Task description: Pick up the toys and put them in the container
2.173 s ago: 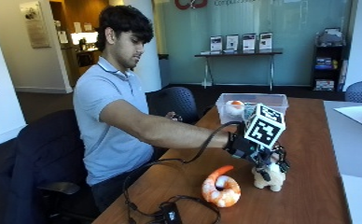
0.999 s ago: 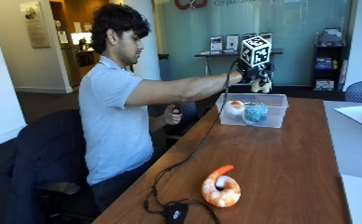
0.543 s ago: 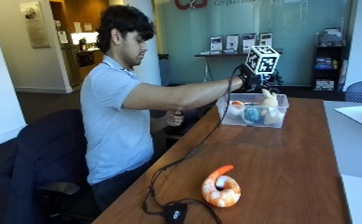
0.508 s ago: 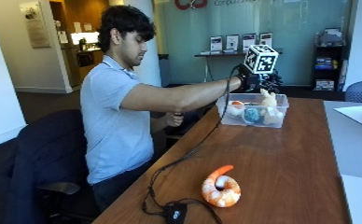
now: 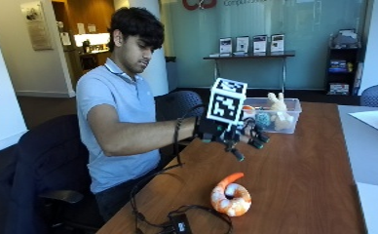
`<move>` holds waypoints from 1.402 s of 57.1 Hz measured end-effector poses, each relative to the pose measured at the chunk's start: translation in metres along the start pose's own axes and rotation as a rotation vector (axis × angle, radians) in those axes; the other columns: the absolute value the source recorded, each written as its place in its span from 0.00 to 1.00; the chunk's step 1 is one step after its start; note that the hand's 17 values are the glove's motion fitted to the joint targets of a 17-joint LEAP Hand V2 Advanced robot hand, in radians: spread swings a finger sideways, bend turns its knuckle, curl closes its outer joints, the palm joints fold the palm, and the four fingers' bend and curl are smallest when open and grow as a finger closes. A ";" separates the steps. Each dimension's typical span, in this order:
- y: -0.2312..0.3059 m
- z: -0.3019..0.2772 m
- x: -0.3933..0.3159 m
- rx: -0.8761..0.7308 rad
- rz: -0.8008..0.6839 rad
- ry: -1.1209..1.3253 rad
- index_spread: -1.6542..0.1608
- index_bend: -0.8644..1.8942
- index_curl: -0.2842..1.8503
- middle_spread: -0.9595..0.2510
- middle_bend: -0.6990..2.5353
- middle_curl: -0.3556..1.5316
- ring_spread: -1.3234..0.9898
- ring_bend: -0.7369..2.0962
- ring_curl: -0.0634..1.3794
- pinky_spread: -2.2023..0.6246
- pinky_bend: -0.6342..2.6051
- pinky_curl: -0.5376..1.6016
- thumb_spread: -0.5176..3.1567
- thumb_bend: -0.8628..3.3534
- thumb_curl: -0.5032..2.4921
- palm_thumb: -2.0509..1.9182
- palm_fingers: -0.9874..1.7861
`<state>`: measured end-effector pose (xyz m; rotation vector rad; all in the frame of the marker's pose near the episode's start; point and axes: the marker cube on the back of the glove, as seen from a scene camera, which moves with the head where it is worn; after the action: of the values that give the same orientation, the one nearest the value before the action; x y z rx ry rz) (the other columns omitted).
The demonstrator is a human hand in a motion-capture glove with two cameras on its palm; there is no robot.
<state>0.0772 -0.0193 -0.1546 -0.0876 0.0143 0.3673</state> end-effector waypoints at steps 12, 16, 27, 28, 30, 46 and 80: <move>-0.006 0.070 0.065 -0.148 0.105 -0.095 0.72 0.37 0.26 0.79 0.25 0.32 0.57 0.31 0.19 0.82 0.50 0.41 0.50 0.20 0.27 0.53 0.28; -0.008 0.084 0.072 -0.174 0.116 -0.097 0.72 0.37 0.26 0.79 0.25 0.31 0.57 0.31 0.18 0.82 0.50 0.41 0.50 0.21 0.27 0.54 0.28; -0.017 0.105 0.079 -0.188 0.117 -0.076 0.72 0.40 0.28 0.80 0.26 0.30 0.57 0.30 0.15 0.81 0.53 0.42 0.53 0.22 0.28 0.57 0.33; -0.017 0.106 0.079 -0.179 0.115 -0.073 0.72 0.41 0.29 0.80 0.26 0.30 0.57 0.30 0.15 0.81 0.53 0.42 0.54 0.22 0.28 0.57 0.33; -0.019 0.106 0.078 -0.164 0.113 -0.068 0.72 0.43 0.30 0.81 0.26 0.30 0.57 0.31 0.15 0.80 0.52 0.42 0.55 0.23 0.28 0.58 0.36; -0.030 0.108 0.077 0.010 0.097 -0.026 0.75 0.50 0.33 0.78 0.28 0.32 0.55 0.44 0.21 0.74 0.52 0.41 0.59 0.29 0.30 0.66 0.57; -0.018 -0.036 -0.291 0.247 -0.640 -0.342 0.77 0.49 0.39 0.77 0.29 0.38 0.52 0.51 0.31 0.70 0.53 0.44 0.57 0.33 0.34 0.71 0.59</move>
<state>-0.1881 -0.1433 -0.1807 0.2139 -0.3006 -0.2639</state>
